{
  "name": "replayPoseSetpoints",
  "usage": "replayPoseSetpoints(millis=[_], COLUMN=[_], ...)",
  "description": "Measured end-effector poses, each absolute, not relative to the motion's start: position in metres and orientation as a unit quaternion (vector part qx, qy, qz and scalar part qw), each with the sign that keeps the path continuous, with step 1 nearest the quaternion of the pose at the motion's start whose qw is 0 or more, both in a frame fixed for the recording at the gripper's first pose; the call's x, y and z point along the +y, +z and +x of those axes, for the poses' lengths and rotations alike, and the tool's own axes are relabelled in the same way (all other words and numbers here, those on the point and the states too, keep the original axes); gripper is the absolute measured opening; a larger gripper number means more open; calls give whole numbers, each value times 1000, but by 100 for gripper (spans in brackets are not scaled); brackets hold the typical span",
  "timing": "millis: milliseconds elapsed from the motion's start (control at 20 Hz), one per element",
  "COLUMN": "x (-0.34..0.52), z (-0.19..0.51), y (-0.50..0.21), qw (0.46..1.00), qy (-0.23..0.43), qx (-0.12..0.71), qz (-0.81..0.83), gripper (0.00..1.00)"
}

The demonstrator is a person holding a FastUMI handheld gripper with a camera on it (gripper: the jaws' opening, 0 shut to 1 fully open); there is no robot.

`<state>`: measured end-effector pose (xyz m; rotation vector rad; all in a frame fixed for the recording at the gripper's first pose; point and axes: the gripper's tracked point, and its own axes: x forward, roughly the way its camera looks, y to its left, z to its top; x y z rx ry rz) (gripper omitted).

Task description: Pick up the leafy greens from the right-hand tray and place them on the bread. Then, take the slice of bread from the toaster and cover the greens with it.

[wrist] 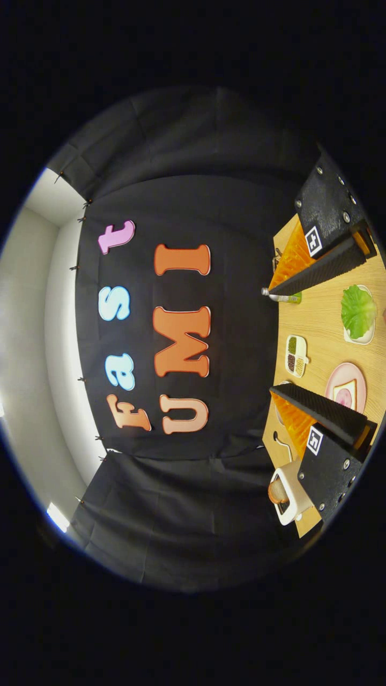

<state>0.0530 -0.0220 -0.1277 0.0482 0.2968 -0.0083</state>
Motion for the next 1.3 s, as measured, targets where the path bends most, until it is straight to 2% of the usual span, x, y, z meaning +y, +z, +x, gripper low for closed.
replayPoseSetpoints(millis=[250, 850, 1300], x=[-31, -15, -27], z=[63, 46, 28], y=[-176, -295, -349], qw=[975, 908, 857], qy=[-5, 57, 67], qx=[219, 416, 511], qz=[20, -6, 5], gripper=[99, 99, 98])
